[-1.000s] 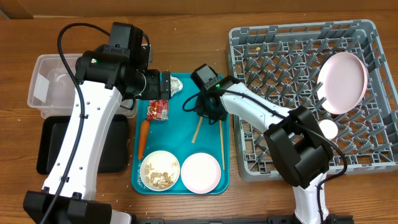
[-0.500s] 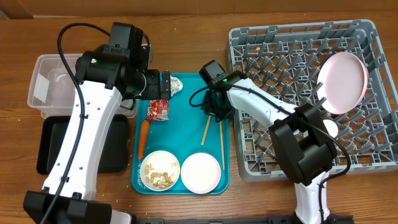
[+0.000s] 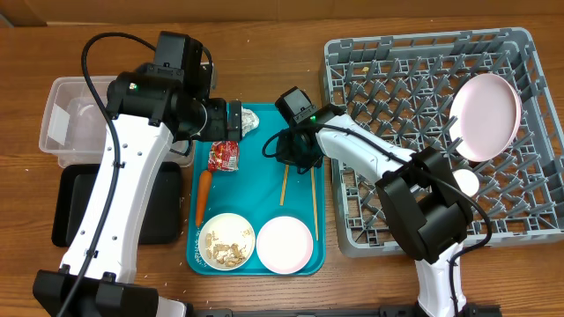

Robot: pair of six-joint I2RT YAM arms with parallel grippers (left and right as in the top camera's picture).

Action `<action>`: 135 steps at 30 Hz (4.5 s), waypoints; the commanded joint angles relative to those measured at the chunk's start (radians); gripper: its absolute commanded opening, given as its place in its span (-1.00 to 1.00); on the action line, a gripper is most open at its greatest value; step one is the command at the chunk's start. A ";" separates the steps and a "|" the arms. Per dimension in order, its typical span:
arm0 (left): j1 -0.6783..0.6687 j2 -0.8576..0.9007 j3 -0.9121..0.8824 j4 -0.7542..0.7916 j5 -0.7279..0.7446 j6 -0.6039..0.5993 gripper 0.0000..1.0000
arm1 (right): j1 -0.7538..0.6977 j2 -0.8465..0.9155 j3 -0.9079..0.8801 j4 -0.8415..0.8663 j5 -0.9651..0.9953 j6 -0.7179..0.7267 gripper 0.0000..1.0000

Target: Sort waste into correct bins and load items into the dishwasher

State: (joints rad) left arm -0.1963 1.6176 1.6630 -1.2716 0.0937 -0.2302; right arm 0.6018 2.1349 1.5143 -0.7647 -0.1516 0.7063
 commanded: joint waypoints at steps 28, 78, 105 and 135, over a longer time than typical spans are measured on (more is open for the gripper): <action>0.000 -0.013 0.019 0.000 0.007 0.005 1.00 | -0.021 -0.199 -0.057 -0.047 0.133 -0.050 -0.03; 0.000 -0.013 0.019 0.001 0.007 0.005 1.00 | -0.049 -0.286 -0.047 -0.016 -0.023 -0.173 -0.89; 0.000 -0.013 0.019 0.000 0.007 0.005 1.00 | -0.357 -0.481 -0.252 -0.190 0.015 -0.526 -0.88; 0.000 -0.013 0.019 0.000 0.007 0.005 1.00 | 0.019 -0.398 -0.174 -0.068 0.204 -0.251 -0.12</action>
State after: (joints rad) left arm -0.1963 1.6176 1.6630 -1.2716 0.0937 -0.2302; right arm 0.6258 1.6554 1.3254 -0.8371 -0.0780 0.3298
